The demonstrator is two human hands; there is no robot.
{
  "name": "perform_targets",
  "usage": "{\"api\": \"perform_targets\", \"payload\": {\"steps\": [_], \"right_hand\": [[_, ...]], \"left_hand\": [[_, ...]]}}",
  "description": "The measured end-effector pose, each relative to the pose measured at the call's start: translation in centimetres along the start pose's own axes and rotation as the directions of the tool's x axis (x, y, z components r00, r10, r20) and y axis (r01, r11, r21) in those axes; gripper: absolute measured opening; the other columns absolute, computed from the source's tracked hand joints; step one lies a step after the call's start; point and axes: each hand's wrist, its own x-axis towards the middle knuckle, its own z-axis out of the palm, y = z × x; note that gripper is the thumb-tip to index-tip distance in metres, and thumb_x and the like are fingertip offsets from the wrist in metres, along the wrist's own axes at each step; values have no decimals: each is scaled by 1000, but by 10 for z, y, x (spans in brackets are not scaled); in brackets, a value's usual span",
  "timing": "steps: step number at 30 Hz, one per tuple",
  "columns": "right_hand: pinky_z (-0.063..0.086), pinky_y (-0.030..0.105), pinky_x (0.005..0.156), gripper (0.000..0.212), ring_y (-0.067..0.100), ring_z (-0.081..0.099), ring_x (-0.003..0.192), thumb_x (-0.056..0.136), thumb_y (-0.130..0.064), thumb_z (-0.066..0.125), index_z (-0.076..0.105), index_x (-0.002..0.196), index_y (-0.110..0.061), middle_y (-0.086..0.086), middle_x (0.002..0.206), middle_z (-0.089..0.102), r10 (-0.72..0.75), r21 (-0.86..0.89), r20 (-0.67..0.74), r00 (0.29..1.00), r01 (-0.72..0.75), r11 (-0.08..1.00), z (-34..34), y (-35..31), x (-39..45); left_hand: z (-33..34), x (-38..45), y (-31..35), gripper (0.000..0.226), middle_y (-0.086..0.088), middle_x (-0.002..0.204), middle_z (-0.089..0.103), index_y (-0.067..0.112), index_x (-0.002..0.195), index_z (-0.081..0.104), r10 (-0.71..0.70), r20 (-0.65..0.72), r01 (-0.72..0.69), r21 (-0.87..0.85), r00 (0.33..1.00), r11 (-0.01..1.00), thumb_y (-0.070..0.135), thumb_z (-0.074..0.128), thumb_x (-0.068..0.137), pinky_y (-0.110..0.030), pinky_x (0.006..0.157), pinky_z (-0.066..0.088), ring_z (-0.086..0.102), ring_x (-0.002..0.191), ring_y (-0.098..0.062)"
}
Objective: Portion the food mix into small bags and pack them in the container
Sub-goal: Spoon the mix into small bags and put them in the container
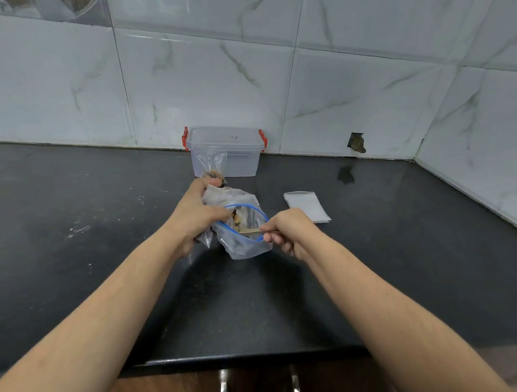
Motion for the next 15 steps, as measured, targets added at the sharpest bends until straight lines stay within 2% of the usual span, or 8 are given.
{"api": "perform_targets", "payload": {"steps": [4, 6, 8, 10, 13, 15], "right_hand": [[24, 12, 29, 25, 2, 38, 26, 90, -7, 54, 58, 66, -8, -3, 38, 53, 71, 116, 41, 997, -76, 990, -6, 2, 1], [24, 12, 29, 24, 1, 38, 27, 90, -7, 54, 59, 66, -8, -3, 40, 54, 50, 110, 10, 999, -50, 993, -9, 1, 1], [24, 14, 30, 21, 2, 37, 29, 89, -9, 56, 61, 68, -9, -2, 47, 55, -15, 10, -43, 999, 15, 1000, -12, -1, -2], [27, 15, 31, 16, 4, 38, 32, 87, -11, 58, 65, 74, -8, 0, 53, 58, -131, -91, -94, 987, 122, 988, -12, -4, -5], [48, 24, 53, 14, 9, 50, 50, 84, -15, 61, 73, 78, -11, 0, 60, 64, -367, -355, -161, 916, 293, 888, -11, -8, -6], [49, 28, 60, 14, 14, 55, 60, 81, -19, 63, 72, 72, -16, -1, 66, 65, -431, -458, -189, 882, 309, 834, -11, -9, -6]], "left_hand": [[-7, 0, -4, 59, -10, 116, 51, 25, 120, 45, -25, -39, 27, 39, 999, 999, -6, 65, 74, -43, 73, 56, 62, 93, -29], [-10, 0, -5, 61, -11, 115, 51, 24, 121, 44, -38, -54, 41, 38, 998, 998, -6, 65, 73, -43, 70, 57, 63, 89, -29], [-11, -1, -6, 61, -11, 114, 51, 22, 123, 43, -29, -73, 32, 41, 997, 999, -7, 64, 74, -38, 64, 54, 62, 85, -25], [-11, 0, -7, 61, -10, 114, 51, 20, 124, 42, 6, -101, 0, 63, 995, 998, -5, 65, 73, -35, 65, 52, 59, 84, -21], [-10, -2, -7, 66, -3, 111, 49, 19, 128, 39, 92, -146, -60, 208, 985, 976, 0, 68, 72, -25, 65, 45, 54, 82, -15], [-11, -4, -9, 70, -1, 113, 51, 19, 130, 37, 164, -189, -90, 347, 968, 934, 8, 72, 70, -27, 70, 42, 54, 91, -20]]}}
